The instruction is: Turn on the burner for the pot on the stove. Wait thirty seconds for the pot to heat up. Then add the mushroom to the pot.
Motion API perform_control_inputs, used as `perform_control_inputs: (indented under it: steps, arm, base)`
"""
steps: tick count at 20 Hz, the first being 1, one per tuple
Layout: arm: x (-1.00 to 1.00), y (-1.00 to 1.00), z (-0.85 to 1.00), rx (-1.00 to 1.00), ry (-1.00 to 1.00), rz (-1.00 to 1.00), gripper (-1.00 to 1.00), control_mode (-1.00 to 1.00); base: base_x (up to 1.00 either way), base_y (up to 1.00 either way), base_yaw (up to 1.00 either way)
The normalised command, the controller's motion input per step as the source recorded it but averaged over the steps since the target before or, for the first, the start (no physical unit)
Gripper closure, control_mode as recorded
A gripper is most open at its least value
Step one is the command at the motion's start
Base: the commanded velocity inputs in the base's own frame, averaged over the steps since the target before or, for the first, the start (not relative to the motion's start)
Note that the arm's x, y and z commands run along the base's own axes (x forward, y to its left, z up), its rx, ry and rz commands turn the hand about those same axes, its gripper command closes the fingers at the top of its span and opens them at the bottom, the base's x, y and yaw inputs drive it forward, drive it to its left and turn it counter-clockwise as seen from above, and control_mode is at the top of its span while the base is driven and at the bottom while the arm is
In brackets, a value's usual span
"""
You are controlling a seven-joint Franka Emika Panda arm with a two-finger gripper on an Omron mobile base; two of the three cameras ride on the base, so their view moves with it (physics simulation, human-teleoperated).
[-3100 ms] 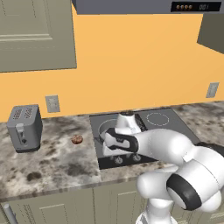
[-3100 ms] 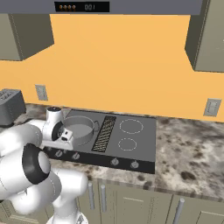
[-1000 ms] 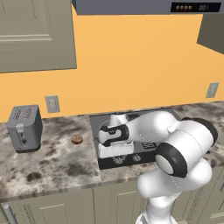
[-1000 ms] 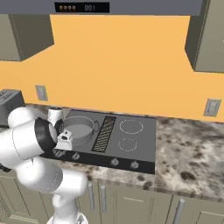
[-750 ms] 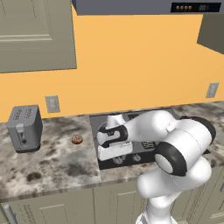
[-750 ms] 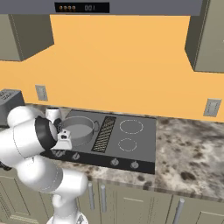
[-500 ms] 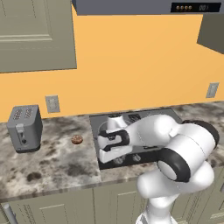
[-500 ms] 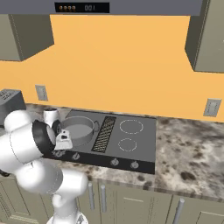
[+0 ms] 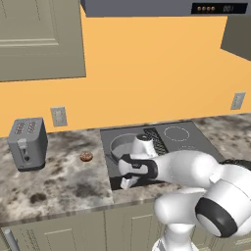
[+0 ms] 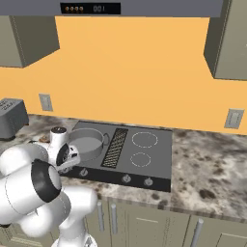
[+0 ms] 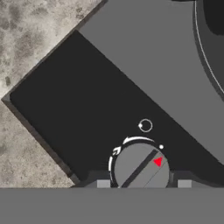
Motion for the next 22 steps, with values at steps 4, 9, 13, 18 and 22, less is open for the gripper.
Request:
perform_control_inputs:
  steps: [4, 9, 13, 18, 22]
  arm:
    - [0.00, -0.09, -0.33, 0.12, -0.13, 0.51, 1.00, -1.00]
    - [0.00, 0.00, -0.34, 0.02, -0.19, 0.62, 1.00, -1.00]
    - [-0.56, 0.00, -0.50, 0.00, -0.19, 0.67, 1.00, -1.00]
    - [-1.00, 0.00, -0.44, 0.00, -0.09, 0.53, 1.00, -1.00]
    - [-0.83, 0.00, -0.31, 0.00, 0.01, 0.53, 1.00, -1.00]
  base:
    - [0.00, 0.00, 0.00]
    - [0.00, 0.00, 0.00]
    - [0.00, 0.00, 0.00]
    - [0.00, 0.00, 0.00]
    - [0.00, 0.00, 0.00]
